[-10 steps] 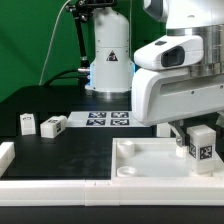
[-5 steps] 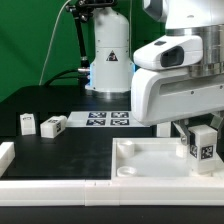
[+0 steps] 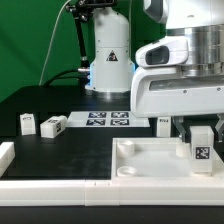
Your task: Assemble one leg
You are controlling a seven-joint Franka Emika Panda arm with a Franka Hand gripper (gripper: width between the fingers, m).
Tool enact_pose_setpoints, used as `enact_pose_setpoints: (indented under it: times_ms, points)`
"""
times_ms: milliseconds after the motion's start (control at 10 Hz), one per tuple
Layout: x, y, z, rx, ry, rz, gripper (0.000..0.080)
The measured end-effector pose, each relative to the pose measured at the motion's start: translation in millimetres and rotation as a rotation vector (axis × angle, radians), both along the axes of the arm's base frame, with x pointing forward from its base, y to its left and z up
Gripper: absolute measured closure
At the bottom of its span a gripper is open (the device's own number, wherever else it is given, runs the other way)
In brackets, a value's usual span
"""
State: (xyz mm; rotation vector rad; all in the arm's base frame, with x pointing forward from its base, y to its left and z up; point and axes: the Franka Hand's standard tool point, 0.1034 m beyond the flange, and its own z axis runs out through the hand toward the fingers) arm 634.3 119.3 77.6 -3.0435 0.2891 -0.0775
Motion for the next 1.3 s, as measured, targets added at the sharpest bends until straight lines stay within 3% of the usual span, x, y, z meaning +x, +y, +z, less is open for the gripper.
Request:
enact_pose_setpoints:
  times_ms: [500,800,1000,1200,1300]
  points:
    - [-0.2,0.2,-0.6,0.032,0.028,-0.644,0.0509]
    - [0.8,-0.7,-0.4,0.053,0.046,-0.833,0.0509]
    - [0.5,-0.3,-1.0,0.051,0.044,-0.800,0.0503]
    - [0.6,-1.6,0.6,0.032,0.051,-0.664,0.0186]
    - [0.3,3.0,2.0,0.023,0.062,-0.586,0.0186]
